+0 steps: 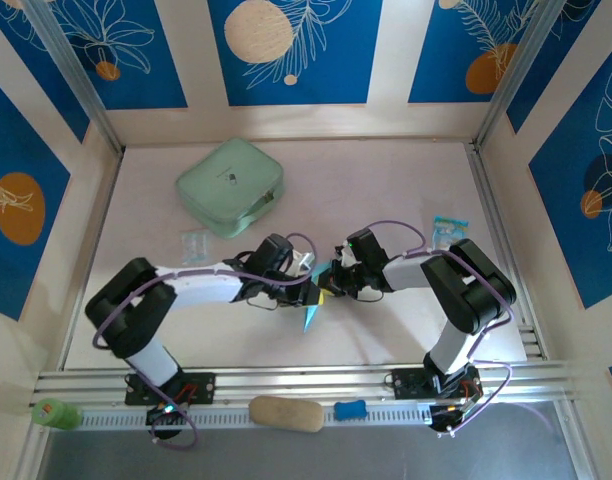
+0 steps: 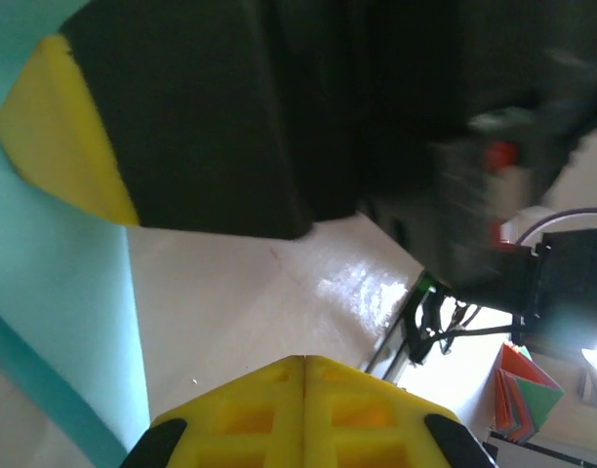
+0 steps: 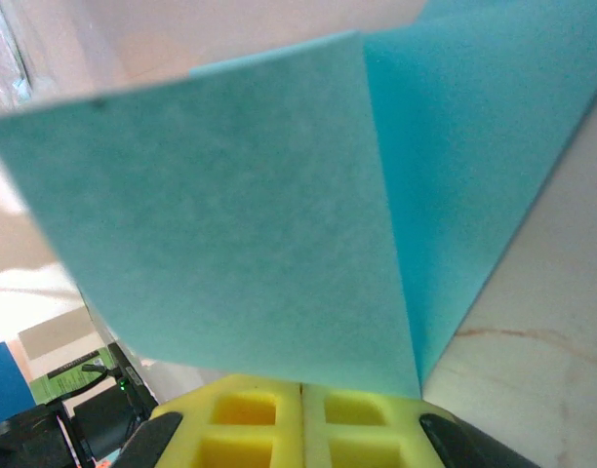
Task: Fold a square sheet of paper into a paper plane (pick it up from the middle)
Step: Fold the wing for the fifth time at the center of the table.
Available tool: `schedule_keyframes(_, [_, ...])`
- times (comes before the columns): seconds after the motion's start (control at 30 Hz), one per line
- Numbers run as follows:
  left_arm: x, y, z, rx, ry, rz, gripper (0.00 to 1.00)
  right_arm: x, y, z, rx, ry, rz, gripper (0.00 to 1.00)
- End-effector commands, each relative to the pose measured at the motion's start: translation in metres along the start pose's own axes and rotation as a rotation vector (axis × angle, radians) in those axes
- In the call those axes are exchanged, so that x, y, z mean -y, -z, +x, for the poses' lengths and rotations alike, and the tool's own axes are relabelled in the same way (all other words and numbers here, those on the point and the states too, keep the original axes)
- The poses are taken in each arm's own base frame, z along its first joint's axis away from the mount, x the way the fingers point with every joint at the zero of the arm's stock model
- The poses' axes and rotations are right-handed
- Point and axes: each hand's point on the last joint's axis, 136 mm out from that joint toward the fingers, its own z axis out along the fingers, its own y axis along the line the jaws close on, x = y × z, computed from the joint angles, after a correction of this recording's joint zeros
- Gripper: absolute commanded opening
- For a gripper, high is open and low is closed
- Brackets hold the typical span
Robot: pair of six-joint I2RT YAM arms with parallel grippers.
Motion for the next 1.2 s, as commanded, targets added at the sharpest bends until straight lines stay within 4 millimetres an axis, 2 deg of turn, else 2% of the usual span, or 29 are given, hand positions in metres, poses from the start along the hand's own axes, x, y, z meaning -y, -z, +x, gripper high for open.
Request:
schedule_keyframes(0.0, [0.005, -0.008, -0.002, -0.027, 0.006, 0.028, 0.01, 0.045, -0.004, 0.010, 0.005, -0.084, 0.168, 0.05])
schedule_keyframes(0.23, [-0.009, -0.020, 0.001, -0.063, 0.004, -0.013, 0.02, 0.046, -0.004, 0.011, 0.004, -0.090, 0.173, 0.05])
schedule_keyframes(0.47, [-0.017, -0.023, 0.007, -0.095, -0.029, -0.068, 0.03, 0.047, -0.004, 0.010, 0.005, -0.090, 0.178, 0.05])
schedule_keyframes(0.57, [-0.029, -0.024, 0.013, -0.113, -0.027, -0.113, 0.03, 0.048, -0.004, 0.010, 0.004, -0.090, 0.180, 0.05])
schedule_keyframes(0.83, [-0.059, -0.021, 0.037, -0.177, -0.027, -0.211, 0.03, 0.051, -0.005, 0.011, 0.001, -0.098, 0.188, 0.05])
schedule_keyframes(1.17, [-0.069, -0.010, 0.072, -0.230, -0.010, -0.241, 0.03, 0.053, -0.006, 0.010, 0.000, -0.105, 0.193, 0.05])
